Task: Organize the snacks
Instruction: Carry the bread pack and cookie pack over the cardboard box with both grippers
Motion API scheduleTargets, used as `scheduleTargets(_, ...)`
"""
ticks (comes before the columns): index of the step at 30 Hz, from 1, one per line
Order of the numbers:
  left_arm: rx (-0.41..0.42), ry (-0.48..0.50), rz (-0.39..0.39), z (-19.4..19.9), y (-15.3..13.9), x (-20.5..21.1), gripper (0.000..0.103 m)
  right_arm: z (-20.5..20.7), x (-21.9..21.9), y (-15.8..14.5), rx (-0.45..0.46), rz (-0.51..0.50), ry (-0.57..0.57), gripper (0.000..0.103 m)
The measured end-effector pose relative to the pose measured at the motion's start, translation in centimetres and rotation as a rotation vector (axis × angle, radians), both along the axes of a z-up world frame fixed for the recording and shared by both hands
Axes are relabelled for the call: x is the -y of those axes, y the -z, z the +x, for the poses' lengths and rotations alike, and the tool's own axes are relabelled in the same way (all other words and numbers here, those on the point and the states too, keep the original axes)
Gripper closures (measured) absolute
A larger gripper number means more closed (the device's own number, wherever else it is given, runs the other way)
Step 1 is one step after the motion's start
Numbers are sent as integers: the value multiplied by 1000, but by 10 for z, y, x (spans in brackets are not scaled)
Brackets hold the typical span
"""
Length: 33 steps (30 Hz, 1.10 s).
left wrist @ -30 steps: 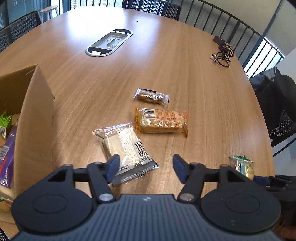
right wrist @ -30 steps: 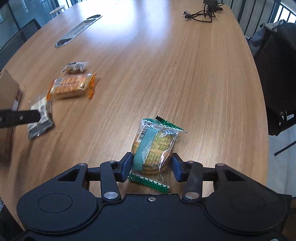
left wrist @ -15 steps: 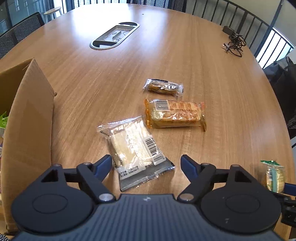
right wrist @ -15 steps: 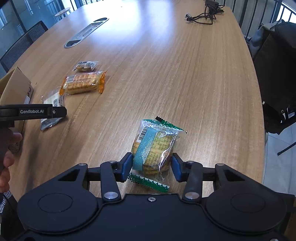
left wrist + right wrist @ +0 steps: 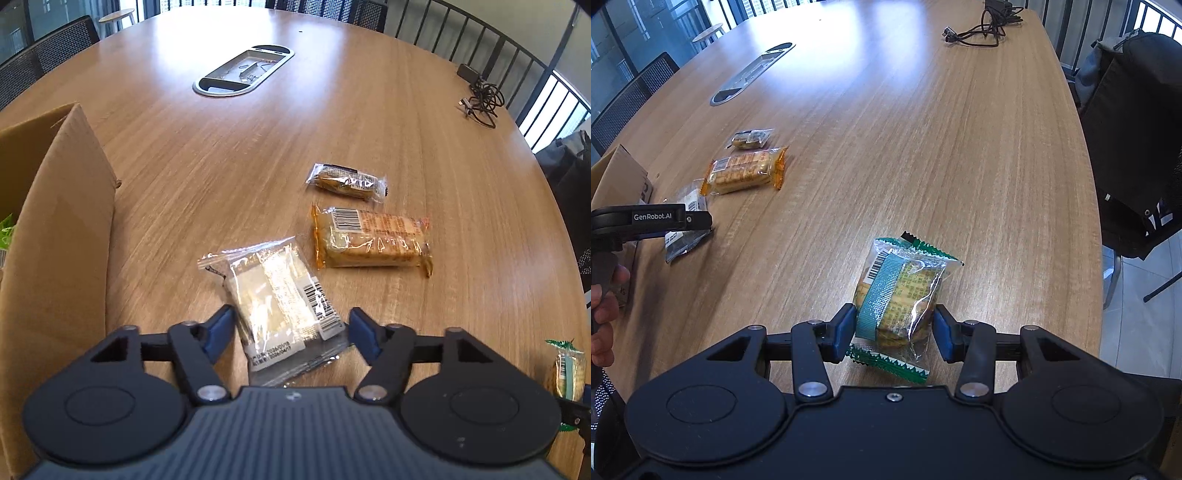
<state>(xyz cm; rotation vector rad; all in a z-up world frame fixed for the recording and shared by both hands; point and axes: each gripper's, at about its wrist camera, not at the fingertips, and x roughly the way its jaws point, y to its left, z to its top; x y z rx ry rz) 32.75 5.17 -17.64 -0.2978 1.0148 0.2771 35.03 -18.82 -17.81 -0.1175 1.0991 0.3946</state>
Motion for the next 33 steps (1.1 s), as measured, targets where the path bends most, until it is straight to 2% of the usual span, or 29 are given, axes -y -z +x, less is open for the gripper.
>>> scheduleTargets(2, 0, -13, -18, -1, -2, -2, 49, 0, -1, -3, 4, 3, -2, 59)
scheduleTargets(8, -6, -2, -38, -6, -6, -1, 56, -6, -7, -12, 11, 22, -28, 59)
scheduleTargets(16, 35, 15, -40, -20, -31, 3, 57, -14, -23, -31, 38, 59, -64, 59)
scheduleTargets(33, 191, -5, -43, -60, -113, -22, 58, -34, -78, -96, 152, 131, -159, 59)
